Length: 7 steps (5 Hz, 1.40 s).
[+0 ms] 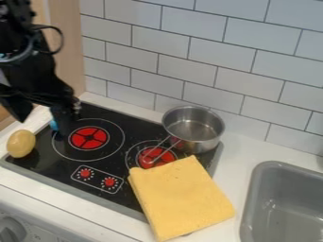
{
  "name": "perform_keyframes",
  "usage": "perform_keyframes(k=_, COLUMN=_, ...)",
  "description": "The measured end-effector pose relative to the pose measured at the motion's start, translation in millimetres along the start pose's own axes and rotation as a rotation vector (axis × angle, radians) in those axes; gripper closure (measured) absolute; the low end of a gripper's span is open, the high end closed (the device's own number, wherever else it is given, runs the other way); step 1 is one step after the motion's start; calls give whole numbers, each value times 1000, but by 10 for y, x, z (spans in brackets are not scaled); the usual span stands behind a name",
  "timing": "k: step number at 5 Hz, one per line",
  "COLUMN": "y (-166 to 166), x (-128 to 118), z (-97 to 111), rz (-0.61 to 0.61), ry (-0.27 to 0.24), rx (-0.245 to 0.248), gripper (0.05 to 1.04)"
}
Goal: Push the yellow cloth to the left side of the burner
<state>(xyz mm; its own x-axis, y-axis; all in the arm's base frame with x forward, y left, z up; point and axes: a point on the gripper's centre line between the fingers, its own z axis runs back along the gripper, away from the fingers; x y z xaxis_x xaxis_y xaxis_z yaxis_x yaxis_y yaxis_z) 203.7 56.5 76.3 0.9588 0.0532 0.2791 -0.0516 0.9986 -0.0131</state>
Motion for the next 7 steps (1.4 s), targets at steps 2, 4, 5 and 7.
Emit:
perform_keyframes(k=2, y=-628, x=-70, z=-53, rz=-174, ry=45, rx=-80, gripper=84)
perform_keyframes(k=4, y=-1086, x=-127, z=-244, rz=-332, ry=117, rx=-110, gripper=84)
perform_keyframes(k=5, y=-1205, x=7, z=-334, rz=-365, ry=124, rx=-113, gripper=84)
perform_keyframes(k=7, y=-1320, x=106, z=-528, rz=-411, ry=154, rx=-112, gripper=84)
